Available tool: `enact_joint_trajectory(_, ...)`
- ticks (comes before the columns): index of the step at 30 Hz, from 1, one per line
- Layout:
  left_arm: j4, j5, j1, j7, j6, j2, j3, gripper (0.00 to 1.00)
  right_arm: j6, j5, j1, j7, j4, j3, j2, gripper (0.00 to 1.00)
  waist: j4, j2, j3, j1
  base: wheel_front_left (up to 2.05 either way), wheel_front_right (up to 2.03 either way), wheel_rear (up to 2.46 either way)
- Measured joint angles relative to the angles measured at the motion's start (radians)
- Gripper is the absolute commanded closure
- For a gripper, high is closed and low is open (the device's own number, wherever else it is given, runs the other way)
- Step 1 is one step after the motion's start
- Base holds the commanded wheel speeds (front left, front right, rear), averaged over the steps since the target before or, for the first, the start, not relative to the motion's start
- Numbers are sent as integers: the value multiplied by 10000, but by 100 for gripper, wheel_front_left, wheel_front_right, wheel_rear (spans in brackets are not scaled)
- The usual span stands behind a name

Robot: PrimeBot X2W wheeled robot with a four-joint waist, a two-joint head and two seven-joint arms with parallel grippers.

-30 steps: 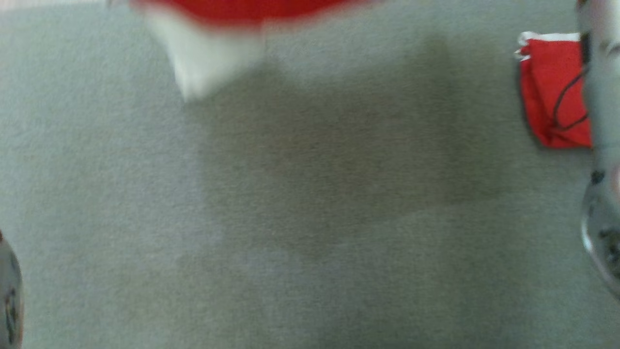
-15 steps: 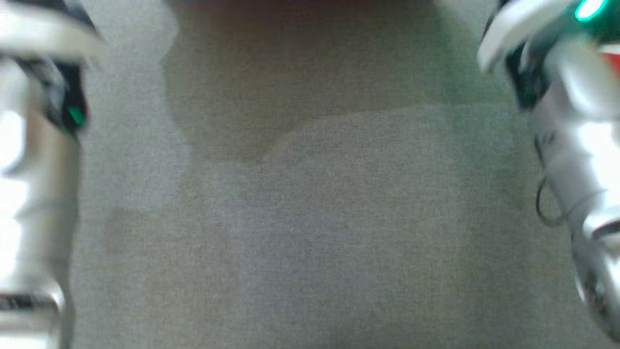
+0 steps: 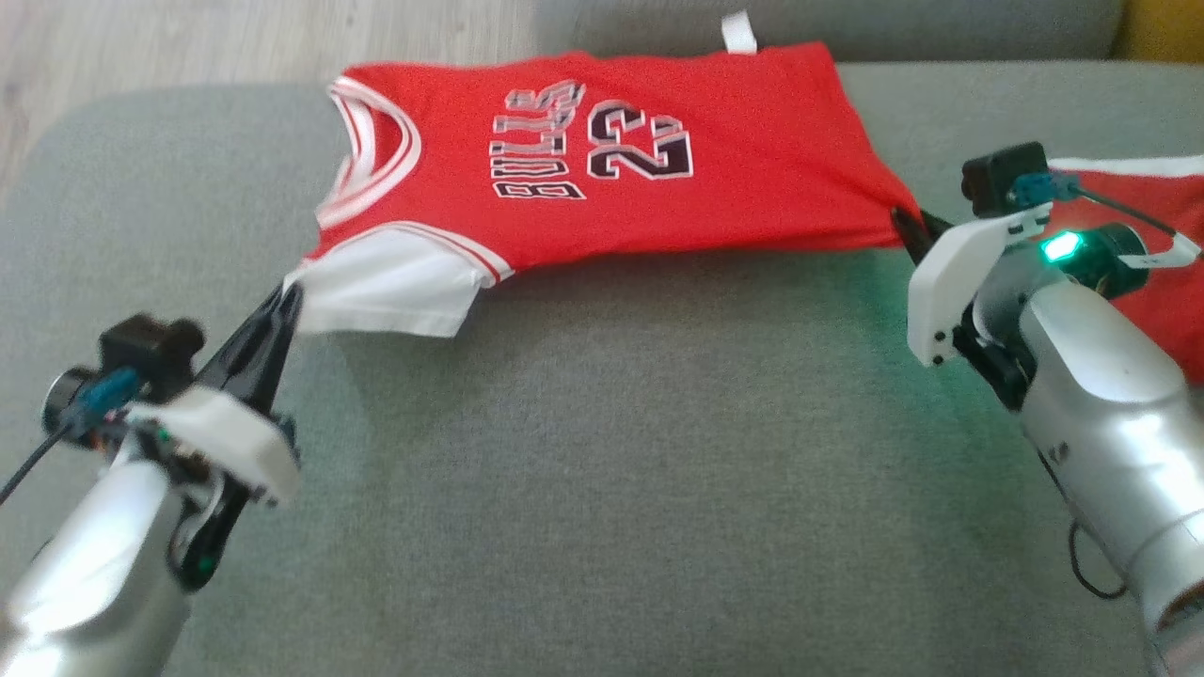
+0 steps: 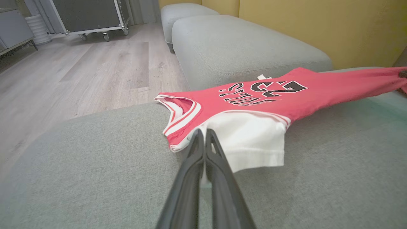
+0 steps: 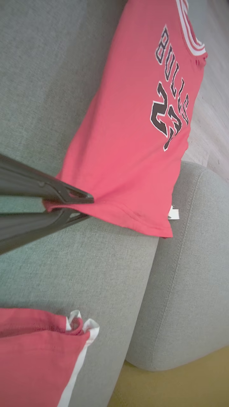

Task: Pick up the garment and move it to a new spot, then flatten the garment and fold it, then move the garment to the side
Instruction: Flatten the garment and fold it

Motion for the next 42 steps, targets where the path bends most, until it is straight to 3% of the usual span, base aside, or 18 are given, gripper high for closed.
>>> enact_joint_trajectory(8,-2107,-886,1536,915,13,886,-6,100,0,1375,894,656,-1252,1402,-821,100,-184,0,-786,-1,0,0,0)
enact_joint_trajectory(17,-4410,-1517,3553,1868,583,1653,-86,100,0,2903,2011,1484,-2569,2493,-1593,100,-432,0,-1475,0,0,0,0)
enact_joint_trajectory(24,-5369,-1649,3919,2174,984,1935,-38,100,0,3327,2257,1595,-3112,2669,-1985,100,-567,0,-1411,2,0,0,0)
enact_joint_trajectory(30,-5068,-1649,3391,2692,1237,1975,-4,100,0,3313,1866,1578,-3200,2585,-1952,100,-550,0,-875,3,0,0,0)
enact_joint_trajectory(42,-2928,-1758,493,3544,1168,1407,199,100,0,3195,218,1779,-2169,2019,-1292,100,-447,0,150,4,0,0,0)
